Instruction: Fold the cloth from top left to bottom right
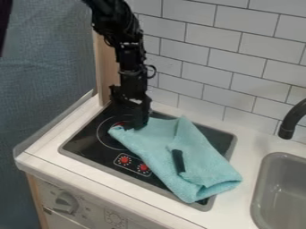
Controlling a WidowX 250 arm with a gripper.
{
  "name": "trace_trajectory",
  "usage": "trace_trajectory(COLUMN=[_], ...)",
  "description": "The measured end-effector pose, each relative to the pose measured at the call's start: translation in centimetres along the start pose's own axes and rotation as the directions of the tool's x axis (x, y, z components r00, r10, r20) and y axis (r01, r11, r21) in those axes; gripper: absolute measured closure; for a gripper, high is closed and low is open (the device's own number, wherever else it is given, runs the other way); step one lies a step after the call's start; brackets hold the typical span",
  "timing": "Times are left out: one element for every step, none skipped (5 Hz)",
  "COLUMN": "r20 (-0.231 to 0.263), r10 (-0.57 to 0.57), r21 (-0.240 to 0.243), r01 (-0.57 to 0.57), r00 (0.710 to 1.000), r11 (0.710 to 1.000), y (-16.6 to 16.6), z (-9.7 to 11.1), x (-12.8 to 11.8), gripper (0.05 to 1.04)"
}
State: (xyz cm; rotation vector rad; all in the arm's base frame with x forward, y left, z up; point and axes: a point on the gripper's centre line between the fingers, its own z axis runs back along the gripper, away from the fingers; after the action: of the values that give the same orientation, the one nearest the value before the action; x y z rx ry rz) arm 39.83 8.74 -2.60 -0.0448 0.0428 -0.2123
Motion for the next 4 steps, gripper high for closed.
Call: trace_trajectory(r20=[0.009, 0.037, 0.042, 0.042], r10=[0.024, 0.016, 0.015, 0.016], r21=[0.014, 0.044, 0.047, 0.048], r01=[-0.024, -0.018, -0.017, -0.018], r00=[1.000, 0.999, 0.999, 0.999], r11=[1.000, 0.999, 0.999, 0.999], y=[0.36, 0.77, 0.76, 0.85], z=[-0.20, -0.21, -0.24, -0.20], x=[0.40, 0.86, 0.95, 0.93], gripper=[0.142, 0.442, 0.726, 0.883])
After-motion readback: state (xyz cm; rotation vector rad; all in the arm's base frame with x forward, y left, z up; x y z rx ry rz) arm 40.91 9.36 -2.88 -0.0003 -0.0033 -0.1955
